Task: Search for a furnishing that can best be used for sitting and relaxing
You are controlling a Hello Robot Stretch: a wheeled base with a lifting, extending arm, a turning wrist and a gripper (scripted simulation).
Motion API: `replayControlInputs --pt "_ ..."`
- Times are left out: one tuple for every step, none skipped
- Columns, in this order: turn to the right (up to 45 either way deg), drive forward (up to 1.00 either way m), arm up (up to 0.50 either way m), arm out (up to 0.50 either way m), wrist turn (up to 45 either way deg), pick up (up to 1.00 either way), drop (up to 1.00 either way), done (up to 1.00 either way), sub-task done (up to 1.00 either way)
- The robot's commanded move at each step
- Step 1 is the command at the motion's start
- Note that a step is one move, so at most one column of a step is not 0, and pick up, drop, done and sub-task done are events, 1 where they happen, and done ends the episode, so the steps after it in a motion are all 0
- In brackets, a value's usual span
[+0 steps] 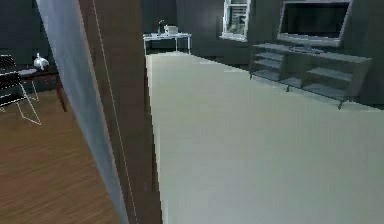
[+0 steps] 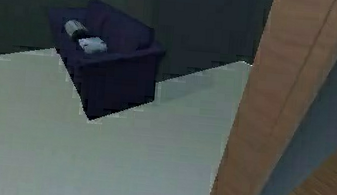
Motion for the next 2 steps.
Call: replayControlInputs --pt "45.0 0.00 0.00 0.00 0.0 0.00 0.00 0.00 0.00" --pt "6.0 0.00 0.00 0.00 0.0 0.00 0.00 0.00 0.00"
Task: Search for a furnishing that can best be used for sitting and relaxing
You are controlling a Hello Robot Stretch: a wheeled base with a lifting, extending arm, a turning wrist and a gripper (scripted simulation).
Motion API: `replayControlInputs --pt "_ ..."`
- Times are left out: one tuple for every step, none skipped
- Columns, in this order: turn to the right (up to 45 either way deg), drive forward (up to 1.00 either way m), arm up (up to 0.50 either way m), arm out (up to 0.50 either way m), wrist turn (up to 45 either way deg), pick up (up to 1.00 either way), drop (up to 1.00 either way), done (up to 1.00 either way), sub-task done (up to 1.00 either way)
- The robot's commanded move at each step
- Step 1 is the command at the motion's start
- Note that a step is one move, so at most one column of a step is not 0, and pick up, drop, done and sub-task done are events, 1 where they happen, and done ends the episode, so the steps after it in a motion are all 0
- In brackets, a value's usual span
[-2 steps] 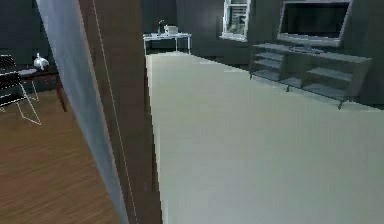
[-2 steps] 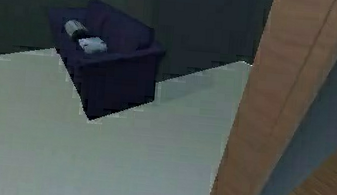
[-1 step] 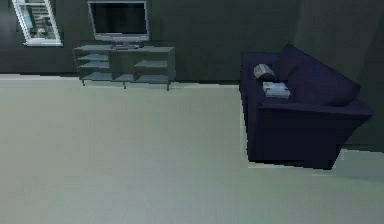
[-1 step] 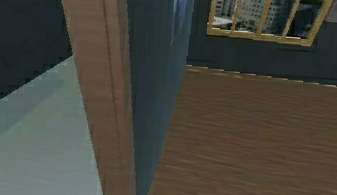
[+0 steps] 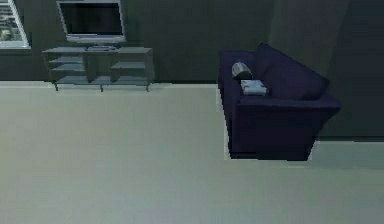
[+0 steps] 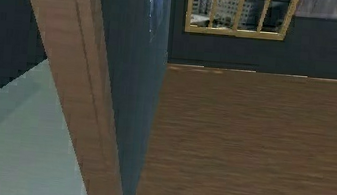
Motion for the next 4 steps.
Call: replayControlInputs --pt "0.0 1.00 0.00 0.00 0.0 0.00 0.00 0.00 0.00" --pt "12.0 0.00 0.00 0.00 0.0 0.00 0.00 0.00 0.00" --pt "0.0 0.20 0.00 0.00 0.0 0.00 0.00 0.00 0.00" --pt "15.0 0.00 0.00 0.00 0.0 0.00 0.00 0.00 0.00"
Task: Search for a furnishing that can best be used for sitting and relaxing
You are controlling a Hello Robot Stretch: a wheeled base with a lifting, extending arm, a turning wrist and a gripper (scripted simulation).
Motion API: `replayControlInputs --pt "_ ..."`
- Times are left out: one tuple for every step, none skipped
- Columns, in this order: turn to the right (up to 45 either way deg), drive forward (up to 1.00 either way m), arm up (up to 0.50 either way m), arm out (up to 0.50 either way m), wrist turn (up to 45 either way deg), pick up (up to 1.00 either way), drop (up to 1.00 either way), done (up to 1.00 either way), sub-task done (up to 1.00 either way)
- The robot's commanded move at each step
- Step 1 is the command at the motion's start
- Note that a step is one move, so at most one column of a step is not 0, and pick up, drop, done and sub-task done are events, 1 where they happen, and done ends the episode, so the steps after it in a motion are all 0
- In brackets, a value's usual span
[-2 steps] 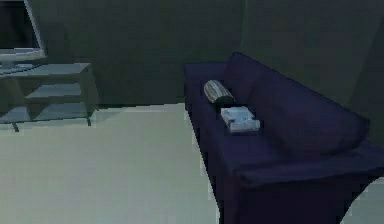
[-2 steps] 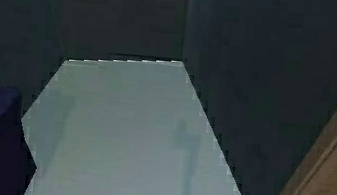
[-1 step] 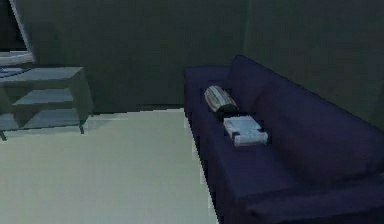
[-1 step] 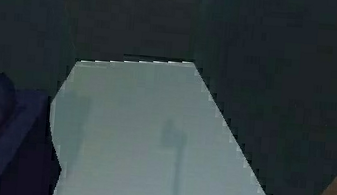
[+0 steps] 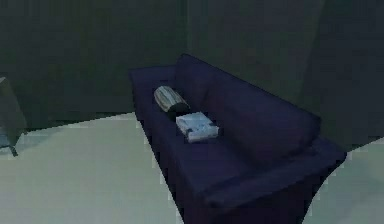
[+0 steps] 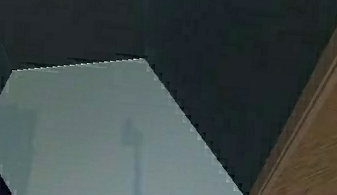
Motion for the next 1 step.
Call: replayControlInputs --pt "0.0 0.00 0.00 0.00 0.0 0.00 0.00 1.00 0.00"
